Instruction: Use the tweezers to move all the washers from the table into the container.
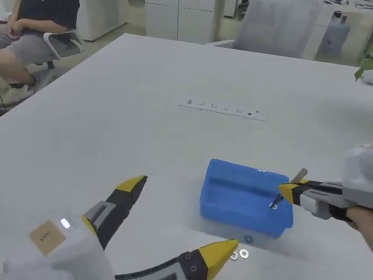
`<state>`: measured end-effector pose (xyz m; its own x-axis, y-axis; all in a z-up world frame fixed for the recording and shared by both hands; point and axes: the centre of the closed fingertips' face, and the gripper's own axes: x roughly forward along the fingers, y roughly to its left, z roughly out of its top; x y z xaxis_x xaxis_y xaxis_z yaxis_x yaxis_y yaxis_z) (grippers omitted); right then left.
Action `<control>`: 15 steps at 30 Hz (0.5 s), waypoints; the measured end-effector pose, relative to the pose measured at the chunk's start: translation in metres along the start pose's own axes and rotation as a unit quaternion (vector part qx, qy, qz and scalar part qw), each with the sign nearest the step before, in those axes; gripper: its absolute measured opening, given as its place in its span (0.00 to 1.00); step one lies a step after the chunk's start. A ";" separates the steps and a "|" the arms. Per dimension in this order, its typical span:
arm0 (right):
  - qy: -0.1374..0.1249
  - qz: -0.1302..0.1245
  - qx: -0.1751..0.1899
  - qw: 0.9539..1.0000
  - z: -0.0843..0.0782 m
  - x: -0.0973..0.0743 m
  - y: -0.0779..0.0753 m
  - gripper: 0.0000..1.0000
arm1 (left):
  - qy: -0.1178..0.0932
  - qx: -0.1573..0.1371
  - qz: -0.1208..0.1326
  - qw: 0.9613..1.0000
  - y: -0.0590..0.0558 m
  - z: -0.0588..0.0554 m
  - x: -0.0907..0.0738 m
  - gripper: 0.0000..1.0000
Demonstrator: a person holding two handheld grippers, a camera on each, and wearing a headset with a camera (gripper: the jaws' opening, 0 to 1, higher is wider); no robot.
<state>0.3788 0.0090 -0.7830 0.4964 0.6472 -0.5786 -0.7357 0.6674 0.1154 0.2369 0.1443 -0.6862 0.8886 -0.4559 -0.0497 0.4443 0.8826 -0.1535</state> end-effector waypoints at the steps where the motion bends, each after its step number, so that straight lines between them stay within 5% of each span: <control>1: 0.005 -0.002 -0.005 1.000 -0.001 0.002 -0.003 0.03 | 0.000 0.000 0.000 1.000 0.000 0.000 0.000 0.92; 7: 0.019 0.003 -0.007 1.000 -0.009 0.008 -0.005 0.03 | 0.001 0.009 -0.003 1.000 -0.002 0.002 -0.002 0.82; 15: 0.001 0.006 -0.012 1.000 0.002 -0.003 -0.002 0.03 | -0.005 0.008 0.003 1.000 0.003 0.003 -0.002 0.86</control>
<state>0.3794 0.0068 -0.7802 0.4863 0.6547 -0.5786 -0.7528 0.6502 0.1030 0.2370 0.1479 -0.6831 0.8926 -0.4490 -0.0414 0.4401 0.8875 -0.1365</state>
